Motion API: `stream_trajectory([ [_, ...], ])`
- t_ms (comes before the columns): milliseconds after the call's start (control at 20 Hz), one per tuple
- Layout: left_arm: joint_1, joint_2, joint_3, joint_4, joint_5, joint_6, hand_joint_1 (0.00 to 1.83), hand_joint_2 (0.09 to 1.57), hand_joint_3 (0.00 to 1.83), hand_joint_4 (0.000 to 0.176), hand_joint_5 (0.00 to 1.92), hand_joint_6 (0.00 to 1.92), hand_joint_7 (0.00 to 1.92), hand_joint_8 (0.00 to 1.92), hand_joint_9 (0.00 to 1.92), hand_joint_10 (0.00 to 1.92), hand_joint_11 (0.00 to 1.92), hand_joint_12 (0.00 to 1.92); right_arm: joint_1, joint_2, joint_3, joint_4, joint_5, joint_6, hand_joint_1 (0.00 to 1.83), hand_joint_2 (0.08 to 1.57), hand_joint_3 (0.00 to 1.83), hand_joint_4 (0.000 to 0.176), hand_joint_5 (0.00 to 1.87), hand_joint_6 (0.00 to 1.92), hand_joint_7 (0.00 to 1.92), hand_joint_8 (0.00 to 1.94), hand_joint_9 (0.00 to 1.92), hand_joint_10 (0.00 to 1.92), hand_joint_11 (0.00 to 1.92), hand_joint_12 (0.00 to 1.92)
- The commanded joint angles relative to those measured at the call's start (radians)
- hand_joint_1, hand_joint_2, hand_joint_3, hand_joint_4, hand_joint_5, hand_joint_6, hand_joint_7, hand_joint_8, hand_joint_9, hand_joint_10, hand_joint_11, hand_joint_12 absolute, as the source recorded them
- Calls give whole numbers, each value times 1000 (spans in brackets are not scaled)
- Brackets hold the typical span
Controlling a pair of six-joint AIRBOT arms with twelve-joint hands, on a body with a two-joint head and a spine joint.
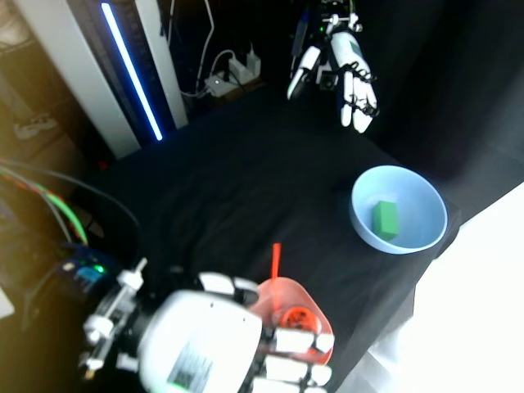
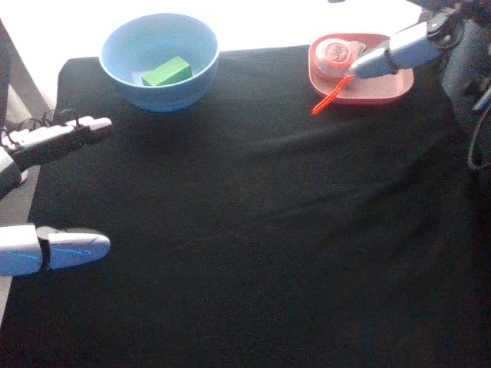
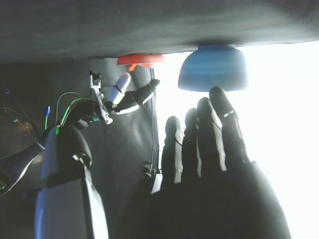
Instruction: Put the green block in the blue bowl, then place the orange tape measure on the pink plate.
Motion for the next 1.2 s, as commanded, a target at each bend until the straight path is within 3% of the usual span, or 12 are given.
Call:
stream_trajectory([
  [0, -3, 19, -3, -18, -157, -8, 727, 906, 2, 55, 244, 0, 188, 0, 250, 2, 0, 812, 14, 35, -19, 75, 178, 8, 1006, 837, 0, 93, 299, 7, 202, 10, 76, 15, 0, 179],
  [50, 0, 29, -7, -20, -172, -8, 727, 900, 0, 44, 259, 4, 181, 0, 241, 1, 0, 775, 3, 69, -59, 109, 225, 8, 1015, 832, 0, 92, 281, 3, 140, 7, 14, 2, 0, 35],
  [150, 16, 53, -18, -30, -215, -8, 735, 907, 1, 59, 264, 1, 164, 0, 205, 1, 0, 816, -58, 131, -145, 213, 363, 3, 980, 837, 0, 124, 244, 0, 128, 11, 32, 12, 31, 15],
  [200, 20, 60, -21, -35, -231, -7, 734, 897, 0, 54, 254, 3, 172, 2, 220, 6, 0, 895, -104, 158, -188, 293, 447, -8, 990, 839, 1, 89, 237, 0, 140, 14, 71, 25, 63, 30],
  [250, 21, 66, -27, -41, -255, 3, 757, 889, 0, 37, 249, 1, 192, 4, 240, 9, 0, 930, -181, 200, -258, 391, 574, -24, 962, 843, 3, 96, 237, 0, 146, 14, 78, 25, 62, 32],
  [350, 26, 71, -43, -60, -320, 26, 715, 864, 0, 44, 213, 1, 188, 2, 236, 2, 0, 977, -278, 240, -348, 505, 753, -42, 844, 817, 0, 88, 196, 0, 134, 4, 45, 6, 2, 1],
  [450, 35, 73, -54, -71, -398, 29, 575, 912, 12, 128, 177, 0, 143, 0, 232, 0, 0, 948, -337, 267, -415, 576, 891, -53, 987, 827, 0, 138, 238, 15, 158, 10, 39, 6, 2, 1],
  [500, 38, 73, -58, -76, -432, 34, 507, 955, 17, 134, 132, 0, 74, 0, 126, 0, 0, 900, -361, 281, -442, 603, 940, -63, 982, 833, 1, 147, 215, 3, 168, 12, 21, 0, 0, 0],
  [550, 37, 72, -65, -80, -456, 44, 456, 972, 12, 120, 121, 0, 77, 2, 118, 2, 0, 837, -386, 294, -471, 636, 998, -81, 977, 830, 0, 107, 211, 2, 196, 20, 62, 17, 0, 0],
  [750, -20, 27, -54, -72, -456, 69, 271, 1028, 5, 100, 48, 2, 128, 3, 182, 6, 0, 754, -506, 317, -554, 772, 1216, -101, 928, 819, 0, 138, 270, 11, 232, 4, 91, 13, 0, 0],
  [1050, -31, -26, -44, -46, -455, 41, 173, 1070, 3, 83, 98, 5, 198, 15, 198, 8, 0, 619, -526, 268, -576, 794, 1239, -101, 837, 908, 0, 124, 263, 6, 258, 4, 105, 12, 0, 0],
  [1150, -20, -35, -45, -49, -453, 32, 228, 1051, 0, 75, 58, 1, 165, 7, 161, 6, 0, 405, -543, 260, -586, 794, 1239, -100, 910, 945, 12, 73, 233, 3, 222, 0, 73, 2, 0, 0],
])
